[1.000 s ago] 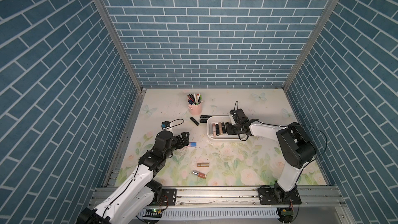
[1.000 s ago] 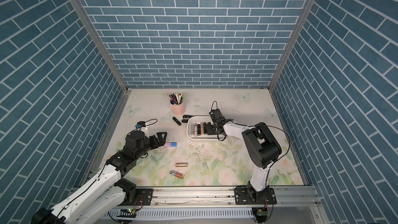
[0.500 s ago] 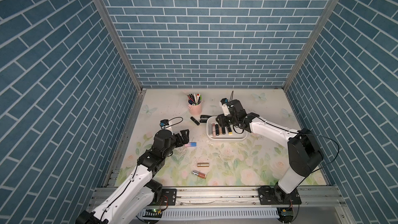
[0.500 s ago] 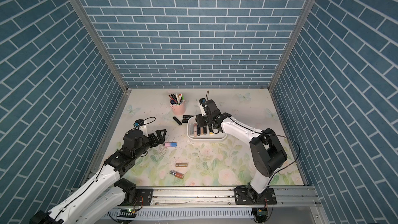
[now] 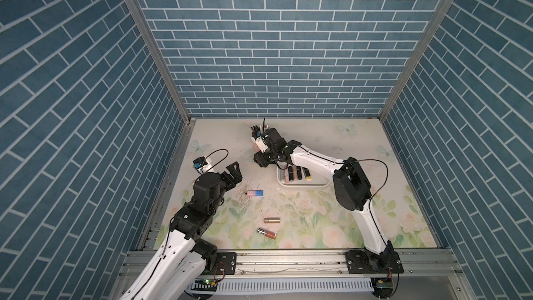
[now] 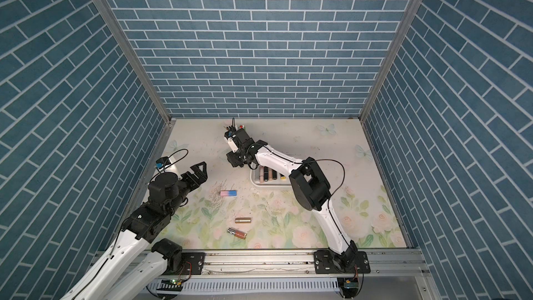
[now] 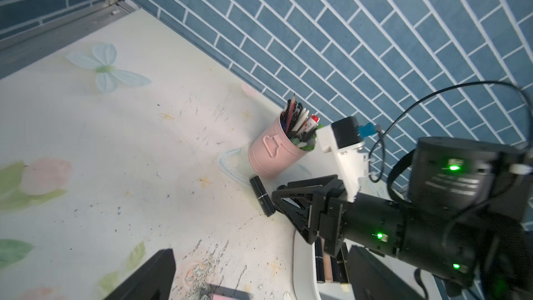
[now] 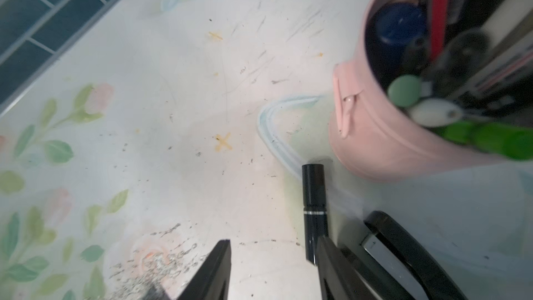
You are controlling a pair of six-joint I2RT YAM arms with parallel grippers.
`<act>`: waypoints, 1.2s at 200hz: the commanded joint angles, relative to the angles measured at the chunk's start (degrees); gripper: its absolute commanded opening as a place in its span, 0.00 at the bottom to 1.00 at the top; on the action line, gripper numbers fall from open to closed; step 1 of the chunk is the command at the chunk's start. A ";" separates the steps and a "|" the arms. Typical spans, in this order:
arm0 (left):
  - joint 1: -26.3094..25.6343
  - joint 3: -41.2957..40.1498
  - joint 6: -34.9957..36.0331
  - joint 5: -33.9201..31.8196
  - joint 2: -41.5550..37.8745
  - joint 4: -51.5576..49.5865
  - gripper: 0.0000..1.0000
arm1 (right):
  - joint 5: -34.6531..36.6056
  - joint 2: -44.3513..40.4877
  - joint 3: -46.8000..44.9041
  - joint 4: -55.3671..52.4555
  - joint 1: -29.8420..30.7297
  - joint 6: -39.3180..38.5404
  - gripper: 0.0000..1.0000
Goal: Put the lipstick into the storage box
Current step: Pick up the lipstick at the center of the board.
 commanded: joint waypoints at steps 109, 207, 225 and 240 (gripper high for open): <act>0.43 0.34 1.19 -1.97 -1.62 -5.41 1.00 | 6.02 15.38 18.22 -11.34 -0.36 -4.56 0.52; 0.44 -0.24 2.20 -1.62 -2.20 -5.58 1.00 | 3.27 18.26 19.70 -12.50 -0.54 -4.13 0.43; 0.40 -0.29 2.31 -1.62 -2.24 -5.52 1.00 | 3.37 18.26 19.69 -12.41 -0.54 -4.05 0.37; 0.45 -0.35 2.48 -1.65 -2.31 -5.69 1.00 | 3.54 18.26 19.60 -12.30 -0.52 -3.96 0.30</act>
